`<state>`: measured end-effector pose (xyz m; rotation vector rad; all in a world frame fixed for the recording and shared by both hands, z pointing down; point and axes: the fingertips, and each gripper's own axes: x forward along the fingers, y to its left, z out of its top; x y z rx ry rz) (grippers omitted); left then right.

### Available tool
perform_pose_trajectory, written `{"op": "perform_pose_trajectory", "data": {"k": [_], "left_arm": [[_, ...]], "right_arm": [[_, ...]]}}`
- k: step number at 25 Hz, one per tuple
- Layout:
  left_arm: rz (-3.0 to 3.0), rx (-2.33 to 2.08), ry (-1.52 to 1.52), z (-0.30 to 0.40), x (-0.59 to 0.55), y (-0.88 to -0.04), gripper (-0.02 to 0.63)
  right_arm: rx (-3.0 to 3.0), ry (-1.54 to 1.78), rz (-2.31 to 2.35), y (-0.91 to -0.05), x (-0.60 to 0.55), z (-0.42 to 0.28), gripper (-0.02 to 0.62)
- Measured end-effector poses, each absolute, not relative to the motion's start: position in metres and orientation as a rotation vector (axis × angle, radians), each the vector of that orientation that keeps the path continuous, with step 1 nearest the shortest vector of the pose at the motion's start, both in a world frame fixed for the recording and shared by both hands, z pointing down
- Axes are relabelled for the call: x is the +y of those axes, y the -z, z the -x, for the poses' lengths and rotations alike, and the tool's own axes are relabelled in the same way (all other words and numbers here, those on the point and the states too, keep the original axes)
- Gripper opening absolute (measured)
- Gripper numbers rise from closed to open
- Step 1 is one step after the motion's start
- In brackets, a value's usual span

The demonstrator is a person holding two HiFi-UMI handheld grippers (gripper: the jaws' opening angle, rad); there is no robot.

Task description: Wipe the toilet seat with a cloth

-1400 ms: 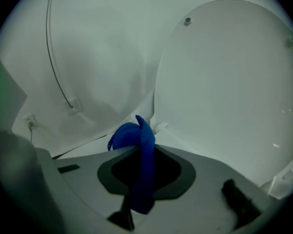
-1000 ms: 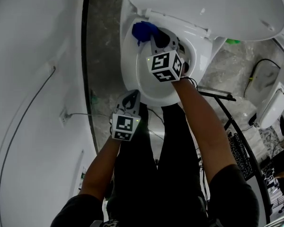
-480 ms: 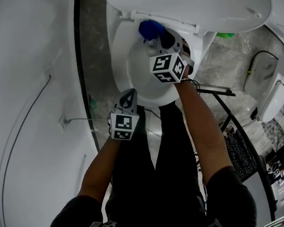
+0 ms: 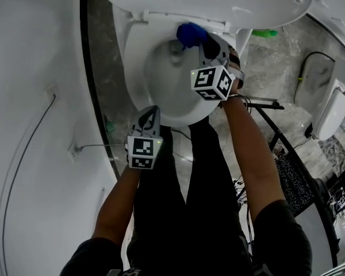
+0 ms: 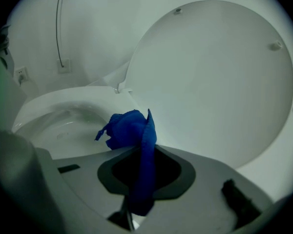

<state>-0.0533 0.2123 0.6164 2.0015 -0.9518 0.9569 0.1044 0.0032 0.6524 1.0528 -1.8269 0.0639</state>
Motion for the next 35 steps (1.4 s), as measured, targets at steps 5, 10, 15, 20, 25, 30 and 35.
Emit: {"op": "perform_pose_trajectory", "data": {"k": [5,10,15,20,25,30,35], "left_arm": [[-2.025,-0.929,-0.946,0.038,0.211,-0.613,0.009],[-2.033,-0.924,-0.949,0.029,0.214,-0.612,0.009],[-2.028,-0.912,-0.963,0.024,0.217,-0.616,0.009],[-2.015,-0.878,-0.963,0.018,0.221,-0.619,0.009],[-2.006,-0.878,-0.971,0.018,0.227,-0.621,0.009],[-1.995,-0.897,-0.974,0.019,0.228,-0.623,0.009],[-1.996,-0.888,-0.955,0.019,0.233,-0.624,0.009]], "right_arm": [[-1.789,-0.046,-1.071,-0.651,0.014,-0.135,0.064],[-1.766,-0.019,-1.07,-0.651,0.026,-0.154,0.064],[-1.748,-0.001,-1.054,-0.654,0.049,-0.165,0.063],[-1.748,0.005,-1.002,-0.659,0.082,-0.171,0.063],[-1.751,-0.039,-0.968,-0.661,0.12,-0.172,0.063],[-1.751,-0.089,-0.939,-0.665,0.153,-0.168,0.063],[-1.765,-0.136,-0.904,-0.667,0.182,-0.159,0.063]]}}
